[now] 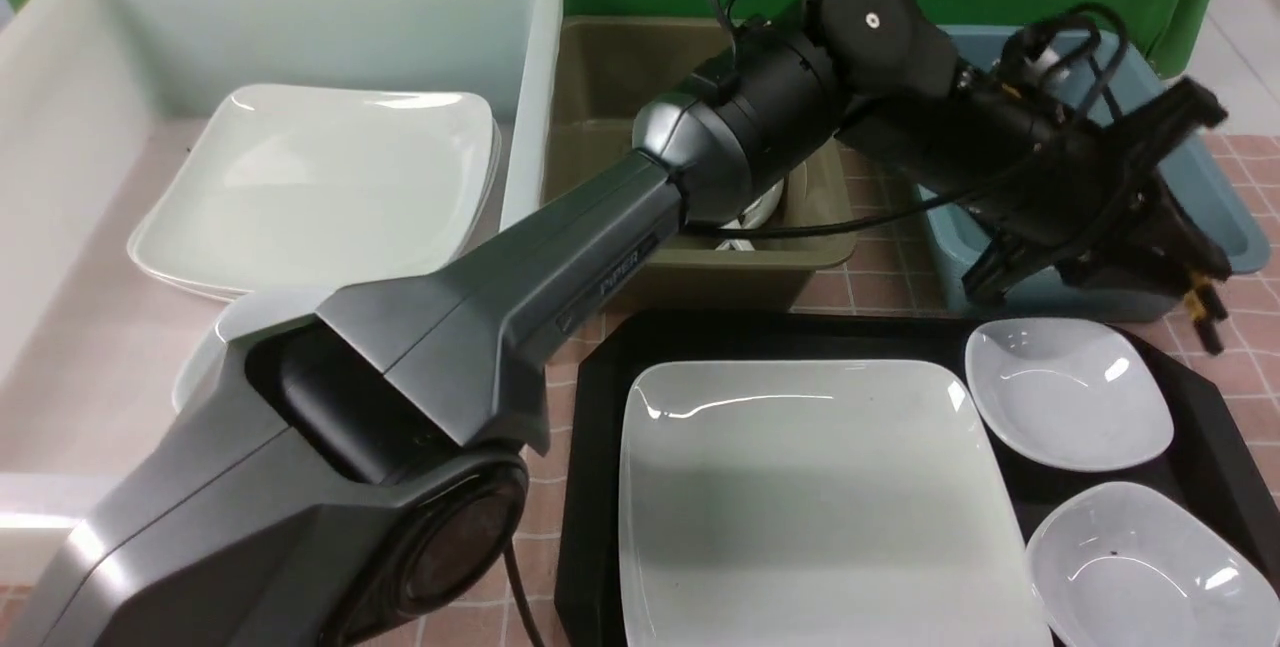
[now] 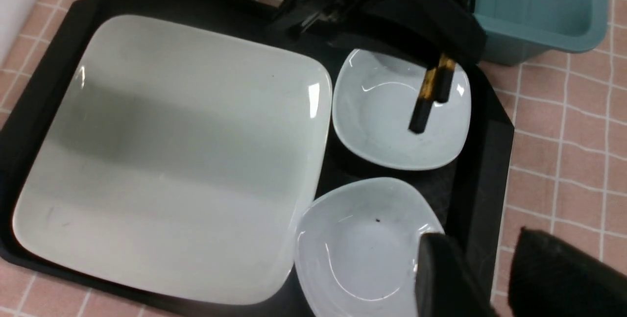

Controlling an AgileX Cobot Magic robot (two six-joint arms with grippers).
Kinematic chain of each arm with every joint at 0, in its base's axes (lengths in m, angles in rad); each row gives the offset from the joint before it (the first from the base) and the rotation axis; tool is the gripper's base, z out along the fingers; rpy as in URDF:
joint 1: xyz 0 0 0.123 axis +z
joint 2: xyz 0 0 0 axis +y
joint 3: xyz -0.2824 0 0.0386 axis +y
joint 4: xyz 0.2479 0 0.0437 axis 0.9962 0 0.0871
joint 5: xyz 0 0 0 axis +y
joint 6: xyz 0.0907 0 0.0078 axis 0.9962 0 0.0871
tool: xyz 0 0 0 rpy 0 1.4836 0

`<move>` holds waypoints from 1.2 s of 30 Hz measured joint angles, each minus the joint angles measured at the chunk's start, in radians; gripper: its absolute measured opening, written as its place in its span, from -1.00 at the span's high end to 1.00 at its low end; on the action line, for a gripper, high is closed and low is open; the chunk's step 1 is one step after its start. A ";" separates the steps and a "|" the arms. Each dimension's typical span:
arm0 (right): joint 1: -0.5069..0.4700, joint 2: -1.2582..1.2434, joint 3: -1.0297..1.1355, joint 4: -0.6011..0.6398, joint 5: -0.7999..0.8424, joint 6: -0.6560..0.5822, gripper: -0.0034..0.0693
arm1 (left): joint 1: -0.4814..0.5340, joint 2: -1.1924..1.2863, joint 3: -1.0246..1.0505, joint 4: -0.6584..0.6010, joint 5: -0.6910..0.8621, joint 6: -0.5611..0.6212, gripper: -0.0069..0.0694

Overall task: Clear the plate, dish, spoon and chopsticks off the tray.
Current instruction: Use the left arm to put the chopsticks into the small storage box on the right

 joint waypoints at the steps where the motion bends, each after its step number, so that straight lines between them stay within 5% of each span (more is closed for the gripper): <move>1: 0.000 0.000 0.000 0.000 -0.001 0.000 0.17 | 0.009 0.006 0.000 -0.009 -0.018 -0.046 0.59; 10: 0.000 -0.018 0.000 0.000 -0.008 0.000 0.17 | 0.066 0.032 0.000 -0.068 -0.171 -0.201 0.59; 18: 0.000 -0.021 0.000 -0.001 -0.025 0.000 0.17 | 0.066 0.067 0.000 -0.171 -0.143 -0.202 0.59; 29: 0.000 -0.021 0.000 -0.001 -0.027 -0.004 0.17 | 0.066 0.090 0.000 -0.127 -0.167 -0.202 0.57; 36: 0.000 -0.021 0.000 -0.001 -0.027 -0.011 0.17 | 0.066 0.090 0.000 -0.074 -0.232 -0.242 0.18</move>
